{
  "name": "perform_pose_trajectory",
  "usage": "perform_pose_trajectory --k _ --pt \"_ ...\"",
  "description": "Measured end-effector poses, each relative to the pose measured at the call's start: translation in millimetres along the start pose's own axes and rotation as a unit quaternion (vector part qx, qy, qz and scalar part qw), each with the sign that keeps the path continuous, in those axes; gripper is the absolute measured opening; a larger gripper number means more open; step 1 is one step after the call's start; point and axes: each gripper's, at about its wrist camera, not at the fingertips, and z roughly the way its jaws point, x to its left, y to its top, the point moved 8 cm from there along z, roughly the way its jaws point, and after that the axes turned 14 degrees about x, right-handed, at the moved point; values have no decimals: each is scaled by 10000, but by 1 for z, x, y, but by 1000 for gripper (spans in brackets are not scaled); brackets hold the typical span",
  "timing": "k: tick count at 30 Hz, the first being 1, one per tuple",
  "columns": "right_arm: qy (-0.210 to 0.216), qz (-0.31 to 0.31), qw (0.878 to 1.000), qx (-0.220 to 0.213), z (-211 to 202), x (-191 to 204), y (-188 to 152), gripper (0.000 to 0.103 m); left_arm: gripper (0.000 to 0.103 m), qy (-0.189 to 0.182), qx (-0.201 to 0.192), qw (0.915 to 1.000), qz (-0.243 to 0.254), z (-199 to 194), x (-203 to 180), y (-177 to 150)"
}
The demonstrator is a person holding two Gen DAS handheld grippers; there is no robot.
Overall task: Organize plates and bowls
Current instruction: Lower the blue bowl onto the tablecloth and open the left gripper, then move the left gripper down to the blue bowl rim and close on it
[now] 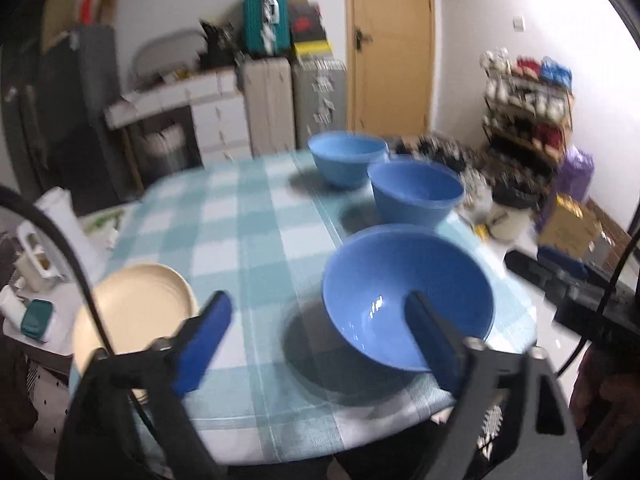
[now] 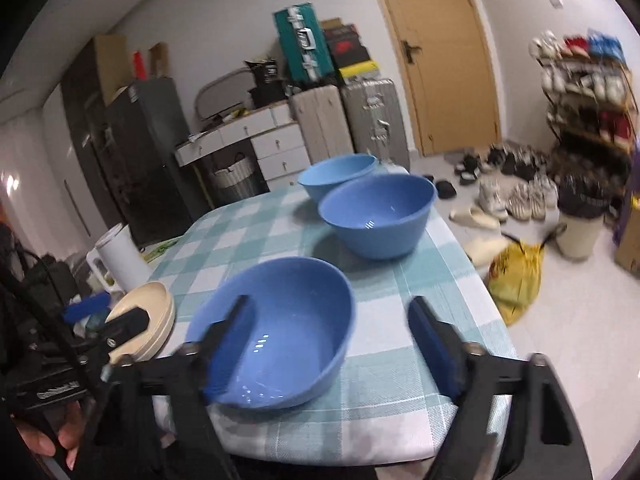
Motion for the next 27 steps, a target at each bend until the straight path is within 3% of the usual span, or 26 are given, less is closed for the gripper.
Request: perform_pose_trajectory --k 2,4,6,11,14,17,27 --pt "18 -91 10000 -36 -8 12 2 87 94 51 -282 9996 9 -15 -1 1" --pt "94 19 9999 -49 -12 17 3 97 101 329 -489 9982 -54 -29 4 1" --pt "214 194 9996 24 -12 18 1 99 103 629 -680 9954 -234 -37 12 1" --pt "-128 -198 9993 -276 -18 31 0 100 103 581 -864 9936 -445 -46 23 -1" --pt "-209 -329 9982 -449 -21 35 1 102 103 477 -739 9953 -409 -38 22 -5" --pt "-274 -312 9984 -385 -17 37 -1 102 103 388 -457 9970 -494 -25 20 -15" --pt "-177 -142 9995 -208 -6 20 -1 102 103 293 -189 9981 -514 -8 19 -22"
